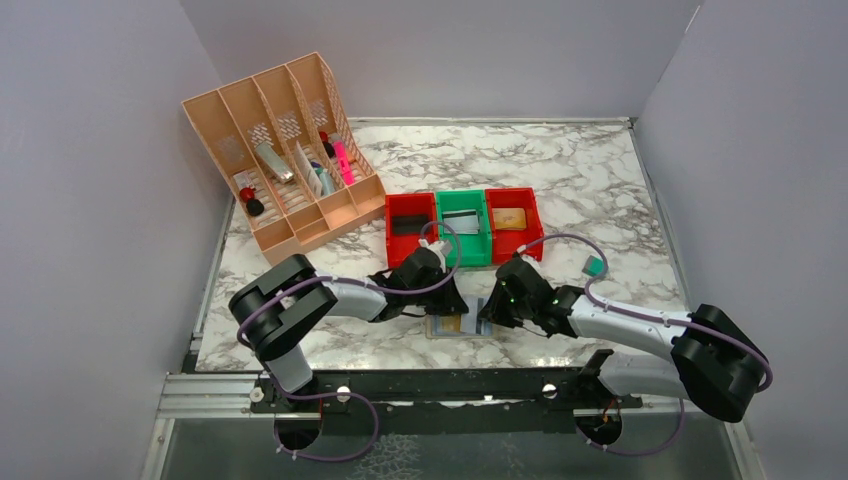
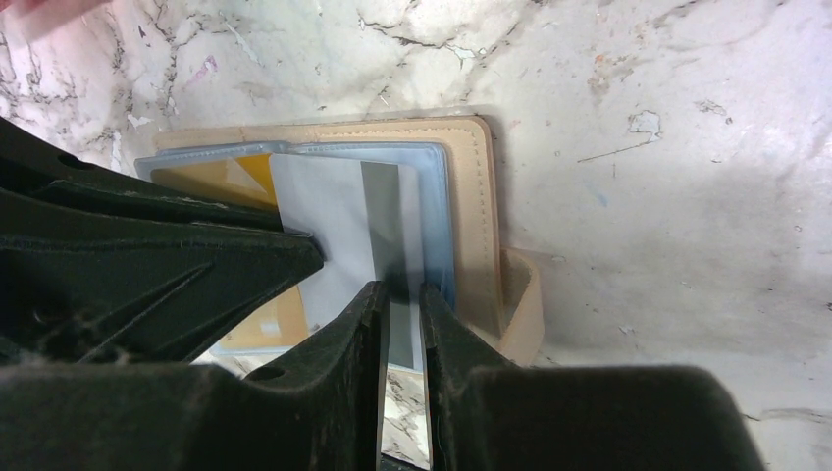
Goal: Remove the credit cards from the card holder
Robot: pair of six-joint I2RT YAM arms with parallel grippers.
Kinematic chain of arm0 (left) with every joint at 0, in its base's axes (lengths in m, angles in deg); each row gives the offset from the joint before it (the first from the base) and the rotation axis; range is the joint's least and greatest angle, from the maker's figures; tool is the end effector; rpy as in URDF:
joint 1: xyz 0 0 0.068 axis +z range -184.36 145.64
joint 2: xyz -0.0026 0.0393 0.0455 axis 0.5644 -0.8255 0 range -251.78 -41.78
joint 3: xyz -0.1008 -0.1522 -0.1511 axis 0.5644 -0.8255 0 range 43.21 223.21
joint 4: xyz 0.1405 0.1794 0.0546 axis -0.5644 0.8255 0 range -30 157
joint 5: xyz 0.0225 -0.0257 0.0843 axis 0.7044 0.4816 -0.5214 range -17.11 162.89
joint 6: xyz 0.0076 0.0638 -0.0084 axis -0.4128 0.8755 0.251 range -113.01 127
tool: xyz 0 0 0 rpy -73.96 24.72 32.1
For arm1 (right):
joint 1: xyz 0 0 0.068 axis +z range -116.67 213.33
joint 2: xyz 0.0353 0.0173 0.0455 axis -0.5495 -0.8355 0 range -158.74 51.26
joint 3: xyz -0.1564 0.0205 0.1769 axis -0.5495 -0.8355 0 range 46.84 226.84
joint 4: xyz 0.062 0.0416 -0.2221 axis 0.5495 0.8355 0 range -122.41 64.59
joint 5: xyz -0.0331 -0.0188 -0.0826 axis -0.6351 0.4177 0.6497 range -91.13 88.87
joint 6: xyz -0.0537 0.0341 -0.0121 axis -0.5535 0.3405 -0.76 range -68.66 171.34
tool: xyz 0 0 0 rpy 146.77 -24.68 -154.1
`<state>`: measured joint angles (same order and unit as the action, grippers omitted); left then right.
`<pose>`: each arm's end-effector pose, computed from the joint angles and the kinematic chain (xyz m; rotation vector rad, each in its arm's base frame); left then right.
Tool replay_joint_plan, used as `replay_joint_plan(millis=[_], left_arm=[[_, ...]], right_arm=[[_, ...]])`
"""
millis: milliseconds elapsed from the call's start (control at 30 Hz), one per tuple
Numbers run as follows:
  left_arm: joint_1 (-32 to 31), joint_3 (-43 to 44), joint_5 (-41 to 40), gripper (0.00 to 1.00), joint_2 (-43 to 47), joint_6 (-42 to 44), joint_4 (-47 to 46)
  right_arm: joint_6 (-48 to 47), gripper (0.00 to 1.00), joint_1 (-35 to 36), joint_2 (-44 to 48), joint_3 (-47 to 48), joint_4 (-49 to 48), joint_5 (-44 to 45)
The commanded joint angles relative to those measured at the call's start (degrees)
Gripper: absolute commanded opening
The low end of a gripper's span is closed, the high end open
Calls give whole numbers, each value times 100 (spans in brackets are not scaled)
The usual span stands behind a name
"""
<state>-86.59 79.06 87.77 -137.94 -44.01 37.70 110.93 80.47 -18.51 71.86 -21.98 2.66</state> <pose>0.1737 -0.2453 0.1055 0.1874 2.5185 -1.1677 0.1440 0.1502 0.1148 0.3159 2.6420 0.6166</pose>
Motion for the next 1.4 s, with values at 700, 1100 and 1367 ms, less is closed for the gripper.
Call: replay_joint_plan(millis=[700, 1100, 1367], left_arm=[[-58, 491, -808, 0, 278, 625, 1917], [-60, 318, 820, 17, 30, 395, 708], [-64, 403, 329, 10, 278, 620, 1445]], right_arm=[[-393, 24, 15, -450, -120, 461, 575], [-361, 24, 15, -564, -138, 264, 404], [-265, 24, 6, -424, -176, 426, 545]])
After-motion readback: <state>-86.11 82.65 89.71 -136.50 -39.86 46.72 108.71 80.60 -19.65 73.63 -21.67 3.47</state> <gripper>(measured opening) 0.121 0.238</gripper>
